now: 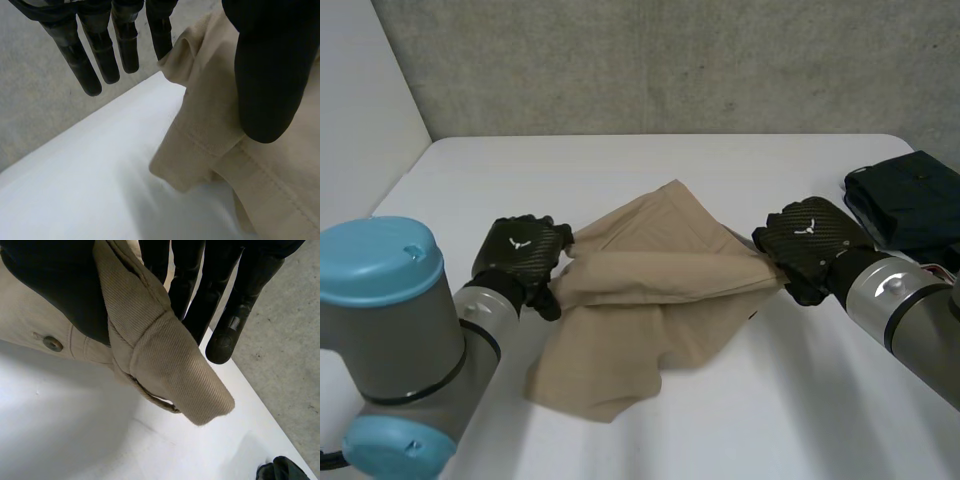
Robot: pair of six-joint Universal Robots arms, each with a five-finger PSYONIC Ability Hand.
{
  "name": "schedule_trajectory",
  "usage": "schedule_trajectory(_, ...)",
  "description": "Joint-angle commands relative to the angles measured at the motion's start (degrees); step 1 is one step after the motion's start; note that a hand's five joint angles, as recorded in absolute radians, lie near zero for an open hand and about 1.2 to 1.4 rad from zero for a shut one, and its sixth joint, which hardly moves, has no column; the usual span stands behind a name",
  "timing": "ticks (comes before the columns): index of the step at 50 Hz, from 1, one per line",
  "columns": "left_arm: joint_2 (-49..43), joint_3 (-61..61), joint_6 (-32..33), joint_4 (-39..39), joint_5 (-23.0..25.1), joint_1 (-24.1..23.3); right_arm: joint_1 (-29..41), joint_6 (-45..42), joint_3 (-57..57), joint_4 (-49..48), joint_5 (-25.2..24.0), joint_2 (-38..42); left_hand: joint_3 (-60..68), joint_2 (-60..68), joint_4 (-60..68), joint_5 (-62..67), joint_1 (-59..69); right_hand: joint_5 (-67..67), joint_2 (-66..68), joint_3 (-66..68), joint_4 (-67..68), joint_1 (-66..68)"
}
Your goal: Fold the laundry.
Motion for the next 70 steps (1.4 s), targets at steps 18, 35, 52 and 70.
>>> schedule_trajectory(18,8.6,0.2,-20.0,-1.4,16.9,9.1,-0.1,-0.2,1.2,0.0,-0.5,0.1,-11.7,-11.5,-11.7,-12.0,-12.2,13.1,12.5,11.5,11.8,25.2)
schedule_trajectory(35,2.2,-5.5,-10.9,-3.8,7.7,7.8,-1.4,0.0,1.5,0.0,-0.4,0.1,-1.8,-1.6,-1.8,-2.0,-2.2,13.1,12.5,11.5,11.8,25.2)
schedule_trajectory(52,-10.2,6.1,-11.1,-4.4,5.9,4.8,-1.3,-0.1,1.6,-0.2,-0.4,0.0,43.6,43.7,43.6,43.3,43.1,13.1,12.5,11.5,11.8,25.2)
schedule_trajectory(70,18.6,19.0,-9.5,-13.6,3.4,4.4,-1.7,-0.5,-22.9,9.7,0.3,-8.3,56.6,56.7,56.6,56.3,56.1,13.1,12.5,11.5,11.8,25.2)
